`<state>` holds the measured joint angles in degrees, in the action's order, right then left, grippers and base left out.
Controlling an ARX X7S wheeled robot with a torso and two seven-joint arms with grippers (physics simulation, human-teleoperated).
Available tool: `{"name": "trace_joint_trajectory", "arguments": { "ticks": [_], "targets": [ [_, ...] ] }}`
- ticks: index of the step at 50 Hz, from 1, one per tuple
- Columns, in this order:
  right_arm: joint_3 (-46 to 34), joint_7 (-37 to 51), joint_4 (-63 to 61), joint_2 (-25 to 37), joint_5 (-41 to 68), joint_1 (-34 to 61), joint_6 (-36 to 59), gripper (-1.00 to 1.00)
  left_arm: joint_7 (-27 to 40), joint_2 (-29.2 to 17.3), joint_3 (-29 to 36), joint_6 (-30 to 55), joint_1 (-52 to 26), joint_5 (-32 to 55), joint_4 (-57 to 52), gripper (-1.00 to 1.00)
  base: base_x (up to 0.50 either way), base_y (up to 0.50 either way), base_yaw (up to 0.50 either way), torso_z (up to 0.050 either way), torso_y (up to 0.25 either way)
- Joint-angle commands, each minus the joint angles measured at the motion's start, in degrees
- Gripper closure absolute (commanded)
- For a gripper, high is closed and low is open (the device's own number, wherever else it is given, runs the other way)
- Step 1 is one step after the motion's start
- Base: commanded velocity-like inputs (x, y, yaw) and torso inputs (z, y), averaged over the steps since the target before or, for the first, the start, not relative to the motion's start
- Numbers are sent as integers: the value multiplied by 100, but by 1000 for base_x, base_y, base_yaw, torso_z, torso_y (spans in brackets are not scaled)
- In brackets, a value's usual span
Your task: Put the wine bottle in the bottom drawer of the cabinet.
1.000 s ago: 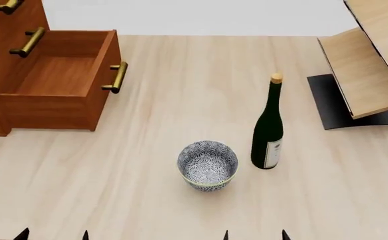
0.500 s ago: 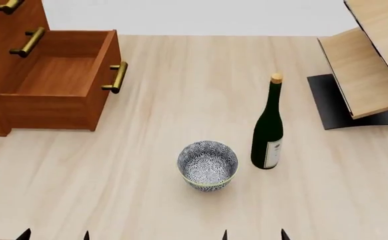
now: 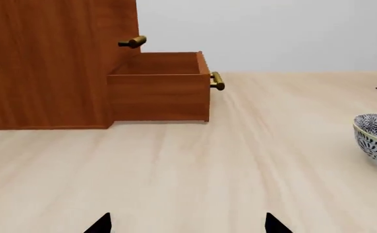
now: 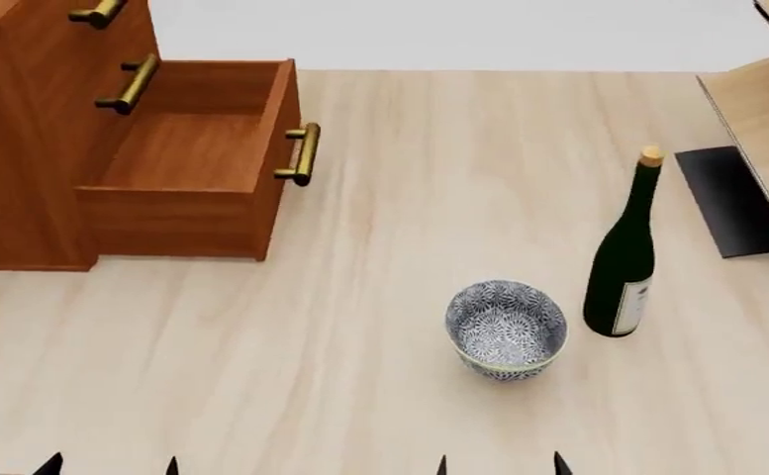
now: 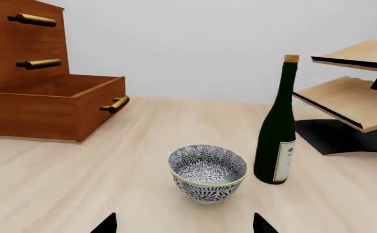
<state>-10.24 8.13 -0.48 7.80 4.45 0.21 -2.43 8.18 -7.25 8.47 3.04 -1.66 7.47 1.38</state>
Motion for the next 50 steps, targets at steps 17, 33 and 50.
{"name": "trace_joint_trajectory", "arguments": {
  "ticks": [17,33,50],
  "targets": [
    [-126,99,40,99,95,22,-70,-100,130,-108,145,-18,-13,60,-3,-100,0,458,0,0,0],
    [-142,153,60,139,211,17,-125,-100,225,-148,196,-12,-27,96,34,-100,0,111,0,0,0],
    [-96,383,-1113,355,391,-5,1103,-100,528,-371,62,1318,-4,382,-1219,-100,0,0,0,0,0]
  ]
}}
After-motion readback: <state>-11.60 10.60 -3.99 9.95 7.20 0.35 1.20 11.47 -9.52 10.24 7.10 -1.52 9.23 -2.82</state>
